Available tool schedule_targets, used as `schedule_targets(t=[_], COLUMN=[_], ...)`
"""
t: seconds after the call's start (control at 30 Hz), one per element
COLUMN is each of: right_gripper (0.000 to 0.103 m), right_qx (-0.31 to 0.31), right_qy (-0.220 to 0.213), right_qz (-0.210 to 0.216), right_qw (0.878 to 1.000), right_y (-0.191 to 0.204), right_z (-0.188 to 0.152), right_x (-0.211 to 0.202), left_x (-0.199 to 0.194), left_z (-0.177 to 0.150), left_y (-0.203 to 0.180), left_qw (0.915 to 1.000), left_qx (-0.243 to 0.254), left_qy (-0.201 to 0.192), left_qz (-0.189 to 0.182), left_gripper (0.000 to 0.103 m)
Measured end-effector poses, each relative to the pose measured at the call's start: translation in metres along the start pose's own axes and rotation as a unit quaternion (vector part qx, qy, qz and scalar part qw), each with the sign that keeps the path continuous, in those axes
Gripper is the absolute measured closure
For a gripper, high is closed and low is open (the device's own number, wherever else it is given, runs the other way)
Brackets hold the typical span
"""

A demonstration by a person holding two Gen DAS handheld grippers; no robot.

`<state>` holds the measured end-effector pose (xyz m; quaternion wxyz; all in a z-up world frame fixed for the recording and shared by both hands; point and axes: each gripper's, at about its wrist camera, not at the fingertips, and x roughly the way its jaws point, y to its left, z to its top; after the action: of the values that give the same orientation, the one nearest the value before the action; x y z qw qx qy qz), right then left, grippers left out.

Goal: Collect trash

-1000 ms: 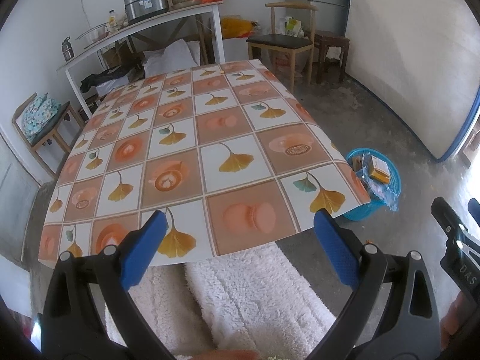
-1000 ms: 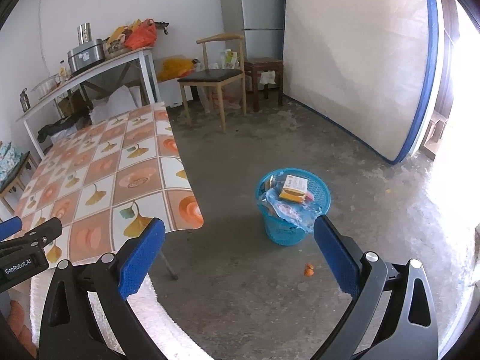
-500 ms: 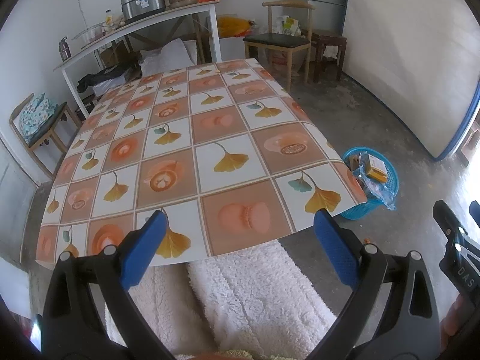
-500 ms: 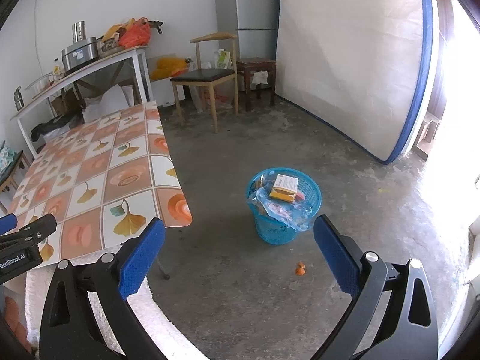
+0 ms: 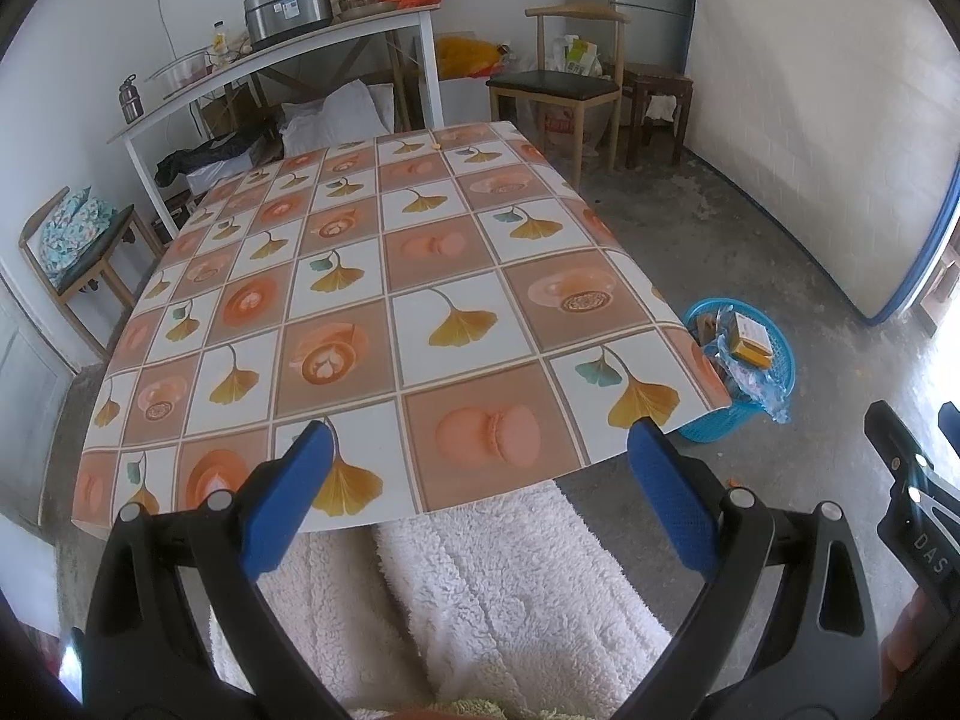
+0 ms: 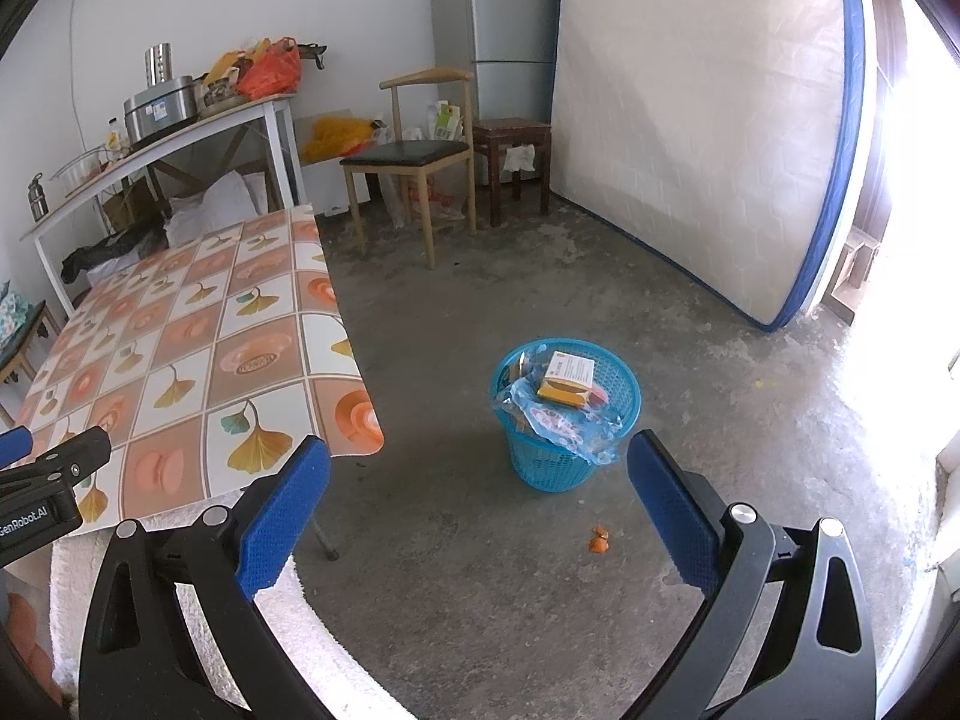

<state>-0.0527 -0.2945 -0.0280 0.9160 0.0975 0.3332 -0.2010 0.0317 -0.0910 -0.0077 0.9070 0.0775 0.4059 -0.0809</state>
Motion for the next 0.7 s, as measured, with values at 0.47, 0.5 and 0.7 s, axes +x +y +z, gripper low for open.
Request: schedule_targets(t=[0.47,0.5,0.7], right_gripper=[0.006,0.006,0.006], right_qx=[0.0,0.0,0.002], right_qy=[-0.001,-0.001,-0.002], right_qz=[0.0,0.0,0.0], right_qw=[1.0,1.0,1.0], right_y=[-0.0001,0.0003,-0.0015], right_z=[0.0005,0.0001,0.0031], right_x=[-0.0006,-0.0009,-0.0011], left_x=[-0.0002,-0.0002,-0.0006], left_z=[-0.0007,-0.0008,-0.0001], left_y=[-0.0004,-0.0005,-0.0005], left_qw=[1.0,1.0,1.0], left_qx=[-0.001,-0.001,0.0], left_qy=[-0.001,-0.001,0.0], left_qz=[0.0,0.0,0.0], left_gripper=[0.008,0.008,0.008])
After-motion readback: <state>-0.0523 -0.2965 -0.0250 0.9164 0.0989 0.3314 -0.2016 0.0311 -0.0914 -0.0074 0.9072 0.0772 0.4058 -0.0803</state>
